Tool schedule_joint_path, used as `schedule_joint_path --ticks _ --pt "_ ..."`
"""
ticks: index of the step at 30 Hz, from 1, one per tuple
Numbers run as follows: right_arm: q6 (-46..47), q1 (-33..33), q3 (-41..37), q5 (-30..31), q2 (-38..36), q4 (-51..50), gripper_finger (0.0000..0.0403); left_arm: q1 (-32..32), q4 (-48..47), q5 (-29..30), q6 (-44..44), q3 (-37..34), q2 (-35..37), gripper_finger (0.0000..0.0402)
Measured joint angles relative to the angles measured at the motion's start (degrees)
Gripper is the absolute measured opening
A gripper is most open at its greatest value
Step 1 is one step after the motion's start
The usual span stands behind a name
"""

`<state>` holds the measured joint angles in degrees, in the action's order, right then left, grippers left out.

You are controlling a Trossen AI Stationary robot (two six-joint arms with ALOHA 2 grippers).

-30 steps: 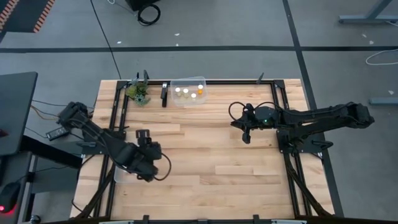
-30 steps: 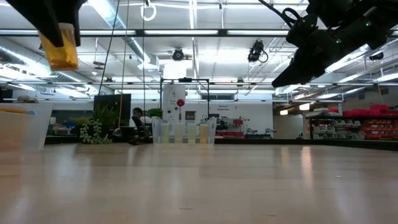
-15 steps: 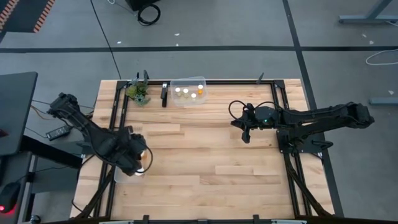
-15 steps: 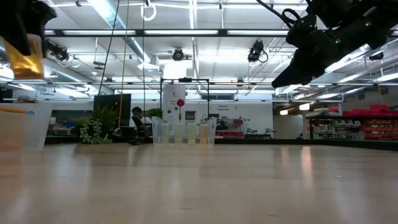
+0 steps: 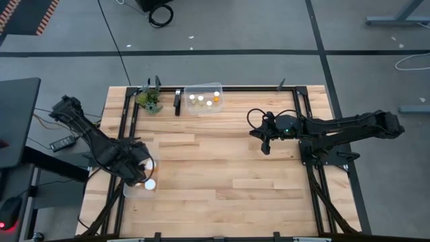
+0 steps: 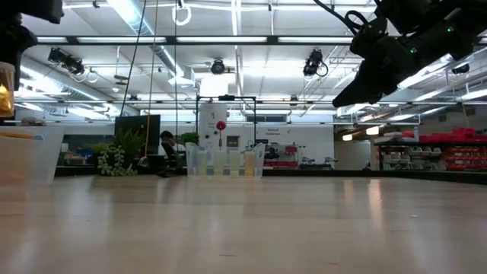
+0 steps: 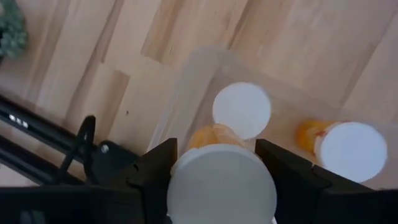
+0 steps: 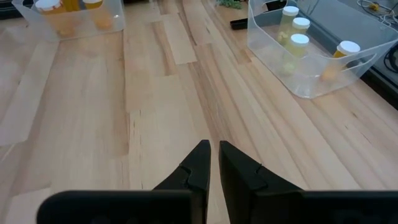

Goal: Pick and place medicine bottles into bin by pill shape (circle, oval)
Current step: Put the big orange pill bottle into the bottom transparent bin

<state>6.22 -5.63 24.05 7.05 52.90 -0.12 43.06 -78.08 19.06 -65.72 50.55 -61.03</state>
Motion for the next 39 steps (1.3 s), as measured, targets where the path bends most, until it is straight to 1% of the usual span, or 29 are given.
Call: schedule_joint_path --ticks 8,13,18,21,27,29,32,36,39 --pt "0.0 0.0 0.0 0.0 0.0 0.0 0.0041 0.3 1.0 -3.5 -4.4 -6.1 3.5 0.0207" --pt "0.0 0.0 0.0 0.0 0.0 0.0 0.0041 0.3 5.0 -4.3 -6.4 -9.7 5.4 0.0216" --pt "0.0 0.0 0.0 0.0 0.0 0.0 0.0041 -0.3 6.8 -4.3 -8.2 -9.9 5.3 0.0215" --pt "0.0 0.0 0.0 0.0 0.0 0.1 0.0041 -1.3 8.5 -7.3 -8.9 -9.9 5.2 0.0209" --pt "-0.2 0.0 0.0 0.0 0.0 0.4 0.0041 -2.8 10.4 -7.4 -8.8 -10.2 4.9 0.0215" --pt "-0.2 0.0 0.0 0.0 0.0 0.4 0.0041 -3.0 12.3 -7.9 -8.7 -11.2 4.7 0.0217" --pt "-0.2 0.0 0.0 -0.1 0.0 0.5 0.0041 -3.3 15.5 -10.2 -8.6 -13.6 4.3 0.0213" --pt "-0.2 0.0 0.0 -0.1 0.0 0.5 0.0041 -3.4 17.3 -11.7 -9.0 -15.3 4.4 0.0209" --pt "-0.4 0.0 0.0 -0.1 0.0 0.6 0.0041 -3.4 17.6 -12.1 -9.0 -15.5 4.4 0.0214"
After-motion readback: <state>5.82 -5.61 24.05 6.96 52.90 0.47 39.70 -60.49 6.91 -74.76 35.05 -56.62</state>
